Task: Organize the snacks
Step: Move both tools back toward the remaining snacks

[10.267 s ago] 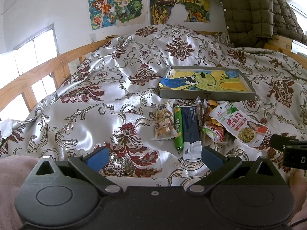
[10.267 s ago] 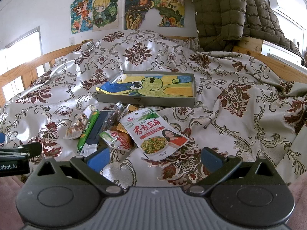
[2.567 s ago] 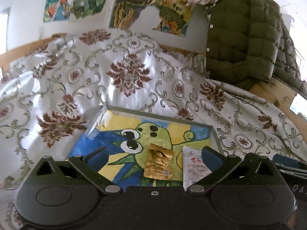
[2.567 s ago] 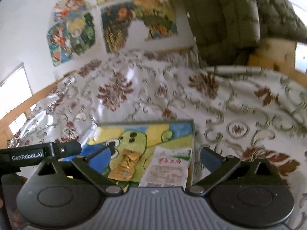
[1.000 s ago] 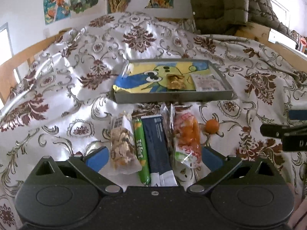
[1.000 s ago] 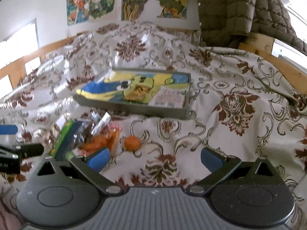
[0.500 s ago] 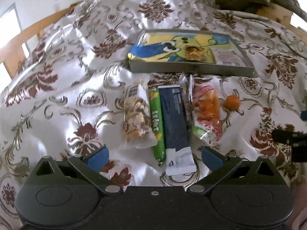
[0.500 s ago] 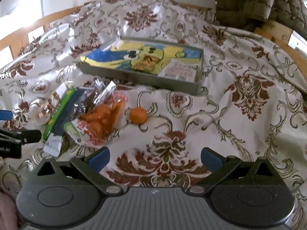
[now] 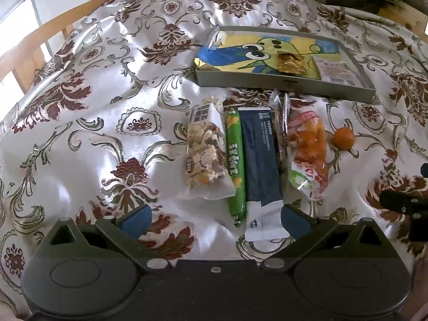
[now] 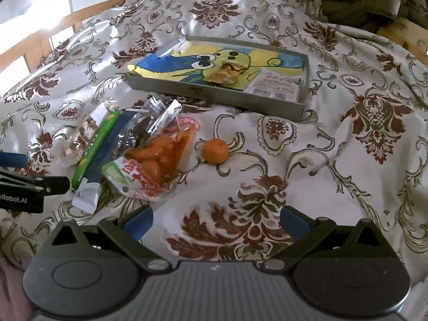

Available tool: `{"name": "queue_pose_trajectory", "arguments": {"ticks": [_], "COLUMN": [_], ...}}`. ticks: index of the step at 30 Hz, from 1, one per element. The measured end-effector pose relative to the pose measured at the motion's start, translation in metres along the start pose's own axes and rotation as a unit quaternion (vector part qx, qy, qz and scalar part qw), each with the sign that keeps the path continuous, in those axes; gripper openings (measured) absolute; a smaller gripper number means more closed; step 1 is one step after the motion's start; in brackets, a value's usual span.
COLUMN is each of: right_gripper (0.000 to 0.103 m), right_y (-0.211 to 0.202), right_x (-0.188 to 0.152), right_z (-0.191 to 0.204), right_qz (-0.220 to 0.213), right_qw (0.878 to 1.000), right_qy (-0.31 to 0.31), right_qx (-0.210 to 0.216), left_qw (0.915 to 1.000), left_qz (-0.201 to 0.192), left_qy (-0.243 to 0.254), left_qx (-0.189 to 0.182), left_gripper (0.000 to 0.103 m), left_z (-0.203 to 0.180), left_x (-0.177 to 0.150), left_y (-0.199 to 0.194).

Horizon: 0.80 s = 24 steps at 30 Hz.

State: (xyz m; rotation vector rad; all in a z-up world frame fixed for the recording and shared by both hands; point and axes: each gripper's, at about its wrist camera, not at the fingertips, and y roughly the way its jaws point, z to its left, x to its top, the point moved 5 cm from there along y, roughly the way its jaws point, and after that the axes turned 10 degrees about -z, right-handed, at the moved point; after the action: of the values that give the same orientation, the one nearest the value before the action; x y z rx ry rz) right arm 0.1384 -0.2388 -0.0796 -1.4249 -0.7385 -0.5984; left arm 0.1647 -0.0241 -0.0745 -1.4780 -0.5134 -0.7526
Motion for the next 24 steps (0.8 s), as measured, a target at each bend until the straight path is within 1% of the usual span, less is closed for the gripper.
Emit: {"name": "queue_pose_trajectory", "arguments": {"ticks": [5,9,13,18,24], "right_gripper": [0.103,0.103,0.103,0.103,0.103], "right_y": [0.003,0.006,0.009,0.014,0.020], "right_x": [0.003,0.007,0.011,0.020,0.033], "right_z": [0.000,0.003,0.002,0.003,-0.003], "right_qz": [-0.006,-0.013,-0.021,-0.048,-0.092], "right_qw": [1.000,1.000,0.999,0.997,0.993], "right_qy": [0.000,-0.018,-0.016,-0.037,-0.070], "right_qx": [0.012,0.022,0.042,0.041,0.035], "left_qw": [1.0000,0.9999,0.9998,0.9996,0.9960], "left_qz": [-0.001,0.009,0.008,-0.023,-0.085], "left_qy": [-0.003,-0.007,-0.020,-0.015,0.007], "left_qx": [0.002,-0.003,0.002,0.003,-0.028], "left_gripper": [0.102,0.102,0.102,0.102,0.102], "left_z": [0.000,0.001,0.005,0.003,-0.011], "left_x": [0.002,0.002,0.005,0.013,0.027], "left_y": [0.003,0.011,0.018,0.018,0.012]}}
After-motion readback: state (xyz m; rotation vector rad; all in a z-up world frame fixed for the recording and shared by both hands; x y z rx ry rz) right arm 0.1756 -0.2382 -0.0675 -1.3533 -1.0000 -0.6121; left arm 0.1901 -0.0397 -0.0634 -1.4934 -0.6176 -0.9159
